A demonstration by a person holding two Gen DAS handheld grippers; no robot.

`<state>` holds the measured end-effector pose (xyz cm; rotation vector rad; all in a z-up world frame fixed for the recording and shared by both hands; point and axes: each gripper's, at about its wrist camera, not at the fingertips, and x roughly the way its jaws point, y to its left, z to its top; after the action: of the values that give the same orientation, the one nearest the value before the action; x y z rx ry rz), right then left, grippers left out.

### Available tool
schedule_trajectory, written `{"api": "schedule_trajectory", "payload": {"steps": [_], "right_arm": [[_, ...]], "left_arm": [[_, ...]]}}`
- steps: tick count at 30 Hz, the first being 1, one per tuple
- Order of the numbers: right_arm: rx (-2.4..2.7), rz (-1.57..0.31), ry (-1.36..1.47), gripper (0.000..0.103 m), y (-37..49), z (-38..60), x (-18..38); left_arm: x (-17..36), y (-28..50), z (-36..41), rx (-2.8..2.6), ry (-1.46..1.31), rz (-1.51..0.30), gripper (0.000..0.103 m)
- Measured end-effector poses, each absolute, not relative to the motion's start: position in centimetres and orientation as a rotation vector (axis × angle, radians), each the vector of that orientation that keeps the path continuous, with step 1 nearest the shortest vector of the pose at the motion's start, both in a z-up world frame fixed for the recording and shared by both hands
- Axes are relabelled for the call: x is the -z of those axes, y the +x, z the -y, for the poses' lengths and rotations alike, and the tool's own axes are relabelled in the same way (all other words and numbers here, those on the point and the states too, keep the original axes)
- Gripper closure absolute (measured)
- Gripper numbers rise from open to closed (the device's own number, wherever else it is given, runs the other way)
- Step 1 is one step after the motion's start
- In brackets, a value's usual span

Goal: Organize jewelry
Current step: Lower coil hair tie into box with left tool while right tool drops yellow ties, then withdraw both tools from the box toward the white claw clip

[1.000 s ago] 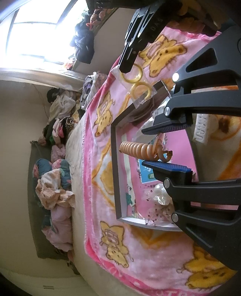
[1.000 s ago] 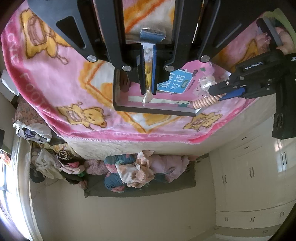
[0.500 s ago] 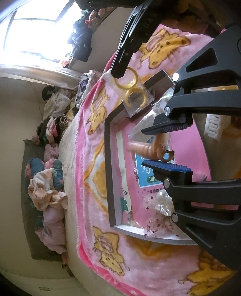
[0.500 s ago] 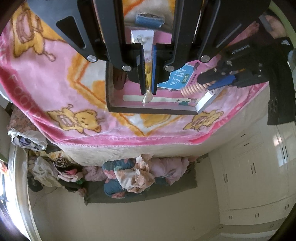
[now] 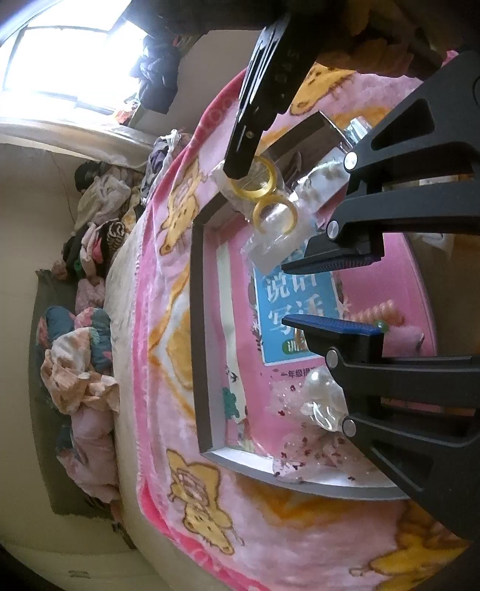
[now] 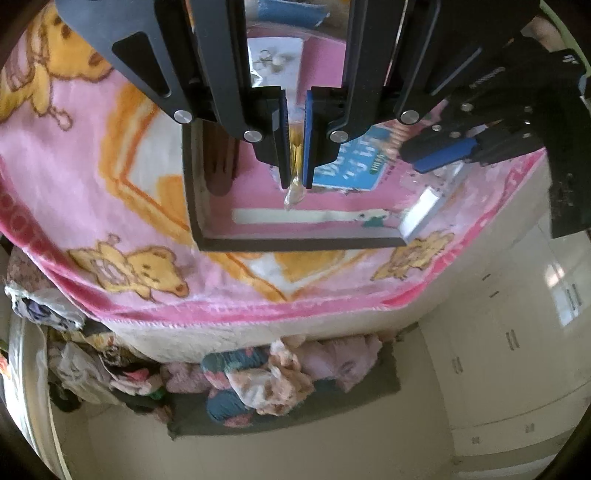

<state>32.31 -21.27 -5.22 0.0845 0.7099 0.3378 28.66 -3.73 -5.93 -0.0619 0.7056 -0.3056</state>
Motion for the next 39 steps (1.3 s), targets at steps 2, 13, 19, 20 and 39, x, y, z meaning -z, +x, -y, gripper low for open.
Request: {"api": "schedule_trajectory", "payload": {"steps": [2, 13, 19, 20, 39], "right_arm": [[-0.313, -0.734, 0.099, 0.094, 32.7, 21.8, 5.7], [-0.269, -0.738, 0.094, 0.079, 32.0, 23.3, 6.5], [-0.263, -0.700, 0.076, 0.061, 30.8, 23.6, 5.6], [-0.263, -0.695, 0.075, 0.057, 30.6, 23.6, 5.4], [-0.249, -0.577, 0.079, 0.021, 24.6, 25.4, 1.7]], "left_arm": [[6.0, 28.6, 3.6, 0.301, -0.062, -0.706, 0.088], [6.2, 28.1, 3.1, 0.291, -0.071, -0.709, 0.088], [5.8, 27.6, 2.8, 0.279, -0.081, -0.706, 0.088], [5.7, 27.5, 2.8, 0.277, -0.081, -0.704, 0.088], [2.4, 23.9, 1.5, 0.237, -0.109, -0.639, 0.042]]}}
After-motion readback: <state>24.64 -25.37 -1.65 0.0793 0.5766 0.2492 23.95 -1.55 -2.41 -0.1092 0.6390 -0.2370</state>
